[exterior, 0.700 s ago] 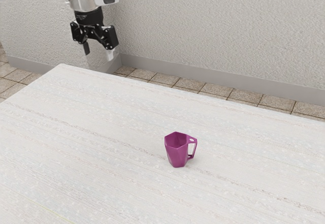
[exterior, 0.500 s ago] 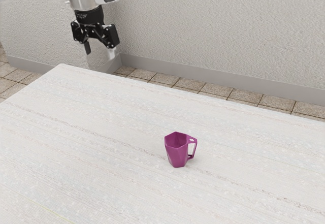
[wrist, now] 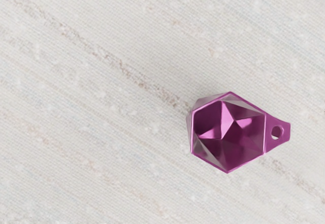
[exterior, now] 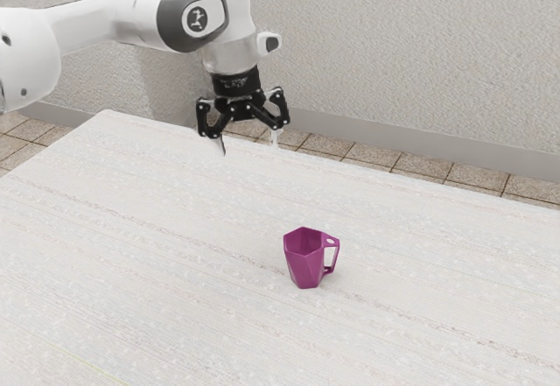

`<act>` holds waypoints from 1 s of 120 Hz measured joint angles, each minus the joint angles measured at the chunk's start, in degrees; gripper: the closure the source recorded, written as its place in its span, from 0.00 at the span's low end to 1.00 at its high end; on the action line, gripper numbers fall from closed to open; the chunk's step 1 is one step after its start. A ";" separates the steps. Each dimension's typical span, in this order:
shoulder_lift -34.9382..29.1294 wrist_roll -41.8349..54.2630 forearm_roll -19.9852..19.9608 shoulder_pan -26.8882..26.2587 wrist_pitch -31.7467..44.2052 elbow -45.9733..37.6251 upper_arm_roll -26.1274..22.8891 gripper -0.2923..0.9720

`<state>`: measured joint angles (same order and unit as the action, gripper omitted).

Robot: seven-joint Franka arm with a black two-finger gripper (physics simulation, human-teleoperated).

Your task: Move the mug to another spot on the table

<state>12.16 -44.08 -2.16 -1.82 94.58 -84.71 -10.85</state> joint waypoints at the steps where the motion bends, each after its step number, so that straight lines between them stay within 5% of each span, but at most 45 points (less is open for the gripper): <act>1: 0.25 -0.97 -0.02 0.08 0.19 0.00 -0.24 0.23; 74: 12.79 -56.01 1.39 -0.87 14.51 0.05 -6.26 0.23; 120: 19.93 -82.03 8.44 -4.32 18.69 3.50 -6.98 0.23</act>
<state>32.09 -126.10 6.27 -6.13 113.27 -81.21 -17.84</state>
